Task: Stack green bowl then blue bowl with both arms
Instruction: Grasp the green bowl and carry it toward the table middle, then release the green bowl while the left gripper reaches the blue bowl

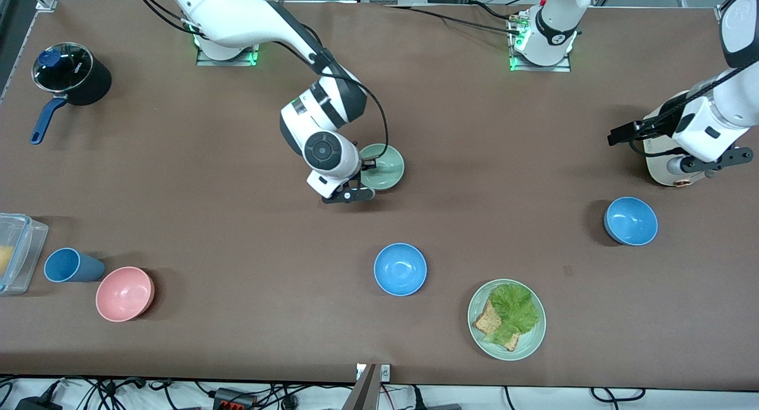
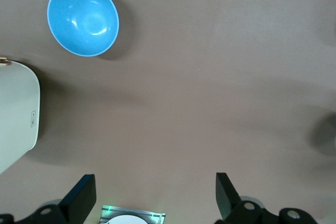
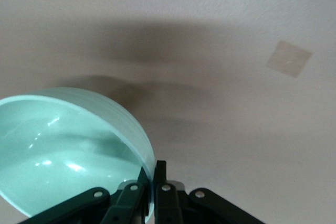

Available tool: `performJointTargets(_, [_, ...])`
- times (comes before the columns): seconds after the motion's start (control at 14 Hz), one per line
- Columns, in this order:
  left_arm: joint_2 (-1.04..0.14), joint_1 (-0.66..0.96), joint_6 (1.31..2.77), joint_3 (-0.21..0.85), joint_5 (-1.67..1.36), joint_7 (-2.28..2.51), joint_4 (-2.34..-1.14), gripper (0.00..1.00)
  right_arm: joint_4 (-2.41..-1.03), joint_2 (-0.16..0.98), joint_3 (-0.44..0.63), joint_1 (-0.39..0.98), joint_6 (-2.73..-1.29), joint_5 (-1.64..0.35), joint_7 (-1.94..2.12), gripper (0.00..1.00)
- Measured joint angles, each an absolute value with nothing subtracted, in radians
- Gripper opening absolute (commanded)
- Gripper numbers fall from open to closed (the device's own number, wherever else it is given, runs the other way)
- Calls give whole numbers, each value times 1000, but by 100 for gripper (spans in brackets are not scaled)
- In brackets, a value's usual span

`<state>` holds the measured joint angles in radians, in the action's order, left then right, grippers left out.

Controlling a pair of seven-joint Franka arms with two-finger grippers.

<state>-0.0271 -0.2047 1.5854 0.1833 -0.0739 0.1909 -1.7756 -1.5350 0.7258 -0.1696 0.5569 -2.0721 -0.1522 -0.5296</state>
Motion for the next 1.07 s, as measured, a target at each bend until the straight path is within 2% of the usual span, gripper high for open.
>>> performJointTargets(0.21, [-46, -213, 1593, 183, -71, 191, -1770, 100, -1534, 755, -169, 569, -2109, -159, -569, 0])
performJointTargets(0.29, [-66, -221, 1605, 183, -70, 191, -1762, 100, -1533, 757, -170, 572, -2116, -166, -574, 15])
performJointTargets(0.36, [-91, -234, 1613, 182, -70, 188, -1751, 100, -1533, 758, -170, 575, -2117, -170, -579, 99])
performJointTargets(0.5, [-155, -259, 1651, 182, -67, 159, -1733, 100, -1526, 761, -170, 579, -2128, -187, -635, 100])
performJointTargets(0.71, [-242, -292, 1750, 181, -7, 40, -1723, 100, -1425, 754, -162, 577, -2114, -189, -716, 100])
performJointTargets(1.07, [-374, -366, 1803, 178, 56, -23, -1675, 100, -1311, 607, -121, 475, -1876, -76, -719, 100])
